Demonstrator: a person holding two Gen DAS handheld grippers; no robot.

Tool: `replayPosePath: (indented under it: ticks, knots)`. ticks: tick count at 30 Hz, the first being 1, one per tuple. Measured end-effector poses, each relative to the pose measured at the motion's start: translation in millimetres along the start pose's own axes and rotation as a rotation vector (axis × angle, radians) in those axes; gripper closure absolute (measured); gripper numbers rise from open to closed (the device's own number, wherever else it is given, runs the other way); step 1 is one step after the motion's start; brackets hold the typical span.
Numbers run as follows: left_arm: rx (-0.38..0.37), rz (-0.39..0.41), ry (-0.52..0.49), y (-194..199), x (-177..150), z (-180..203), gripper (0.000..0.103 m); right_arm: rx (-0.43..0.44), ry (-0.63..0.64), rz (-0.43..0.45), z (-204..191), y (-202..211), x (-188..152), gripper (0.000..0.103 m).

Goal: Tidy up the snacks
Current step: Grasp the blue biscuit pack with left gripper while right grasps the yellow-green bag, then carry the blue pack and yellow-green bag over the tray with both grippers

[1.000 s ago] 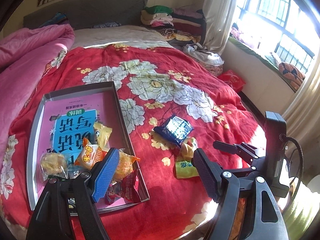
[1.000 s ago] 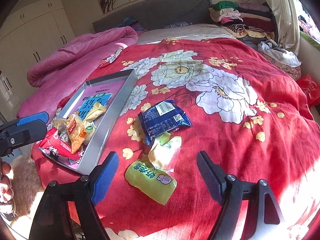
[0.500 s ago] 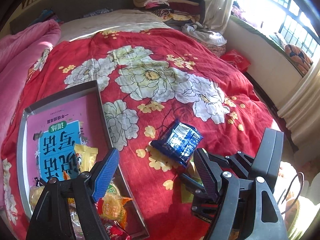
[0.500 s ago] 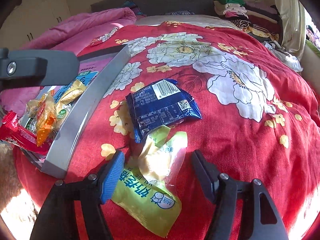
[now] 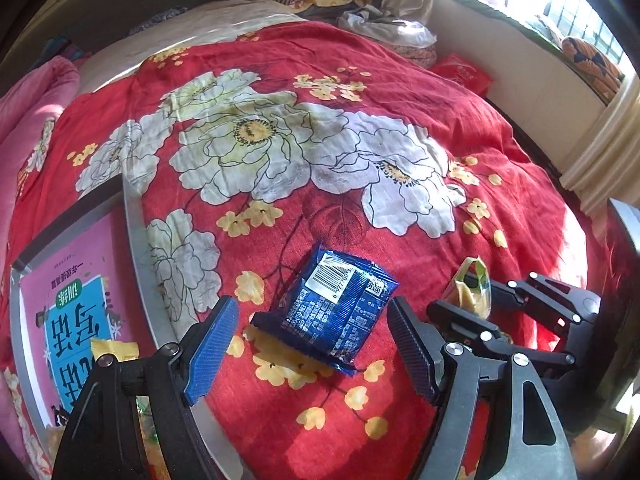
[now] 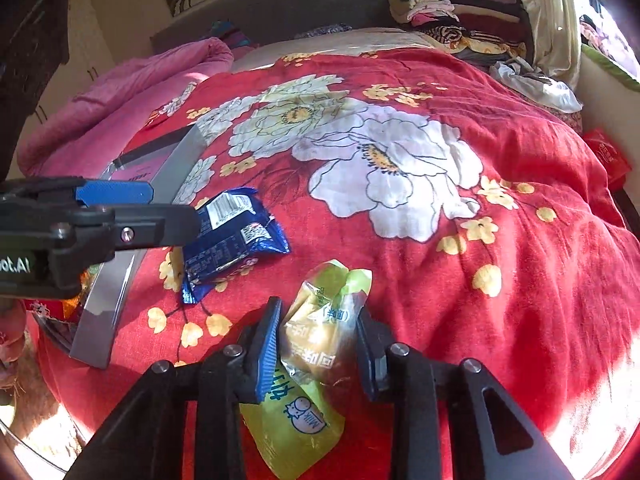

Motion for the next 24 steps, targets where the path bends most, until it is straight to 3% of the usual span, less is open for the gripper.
replayPosePath:
  ticks: [7,14,24]
  knots:
    - [0.011,-0.030,-0.027,-22.1,-4.1,12.5,0.026,0.016,-0.048,0.032,10.3,9.3,5.8,0.069]
    - [-0.002,-0.010,-0.017,-22.3,-4.1,17.0,0.048,0.023,-0.040,0.031,5.4,8.3,6.5,0.069]
    - [-0.051,0.009,0.046,-8.1,-7.8,13.8,0.049,0.053,-0.055,0.068,3.7,16.2,11.4,0.069]
Point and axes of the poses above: each gripper's, at about its wrist camera, not at the fingertips, and y roughly against the way its jaws point, z to its right, x to its top, the point moved 8 cm from there along -y, roughly the way its jaws point, and after that the axes turned 12 degrees about x, right-handed, at the moved point
